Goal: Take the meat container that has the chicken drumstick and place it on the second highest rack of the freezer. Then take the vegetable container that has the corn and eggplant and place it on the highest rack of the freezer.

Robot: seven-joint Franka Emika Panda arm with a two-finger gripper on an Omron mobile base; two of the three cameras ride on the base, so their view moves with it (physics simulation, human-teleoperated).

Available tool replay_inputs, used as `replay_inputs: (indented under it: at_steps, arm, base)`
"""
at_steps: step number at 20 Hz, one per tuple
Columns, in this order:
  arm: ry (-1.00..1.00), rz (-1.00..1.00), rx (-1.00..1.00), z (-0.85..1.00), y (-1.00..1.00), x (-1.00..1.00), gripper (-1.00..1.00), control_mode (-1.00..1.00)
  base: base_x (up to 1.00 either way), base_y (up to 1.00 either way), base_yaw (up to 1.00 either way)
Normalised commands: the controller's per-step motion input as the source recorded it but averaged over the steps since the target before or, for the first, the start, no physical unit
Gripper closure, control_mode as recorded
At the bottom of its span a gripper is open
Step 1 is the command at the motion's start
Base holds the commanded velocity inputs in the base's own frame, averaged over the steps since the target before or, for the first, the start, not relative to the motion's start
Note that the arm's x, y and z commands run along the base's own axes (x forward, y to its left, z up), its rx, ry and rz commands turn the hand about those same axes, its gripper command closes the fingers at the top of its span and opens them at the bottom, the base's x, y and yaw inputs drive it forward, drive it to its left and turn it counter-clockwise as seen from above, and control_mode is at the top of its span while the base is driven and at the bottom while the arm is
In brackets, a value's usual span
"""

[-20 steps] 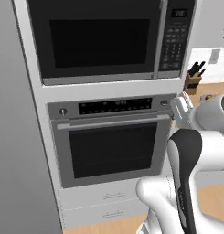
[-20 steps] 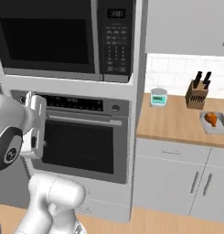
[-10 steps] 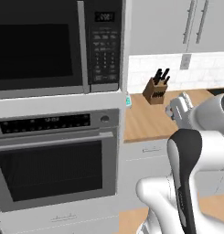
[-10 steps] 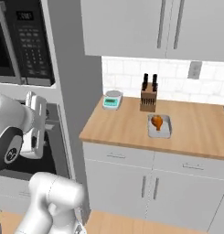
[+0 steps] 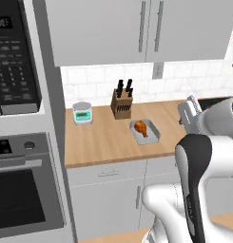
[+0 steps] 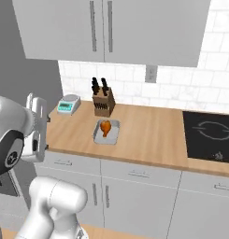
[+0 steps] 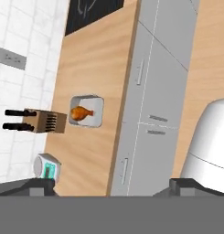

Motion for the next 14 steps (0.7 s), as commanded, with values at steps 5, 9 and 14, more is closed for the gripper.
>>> replay_inputs:
  at_steps: [5,9,14]
  arm:
    - [0.00,0.00,0.00,0.00,0.00,0.00,-1.00,1.00]
    - [0.00,0.00,0.00,0.00,0.00,0.00,-1.00,1.00]
    - [0.24,0.05,0.00,-0.60,0.00,0.23,-1.00,-1.00]
  base:
    - [0.73,-0.46,0.03]
    - [0.51,-0.08,0.03]
    - [0.00,0.00,0.00]
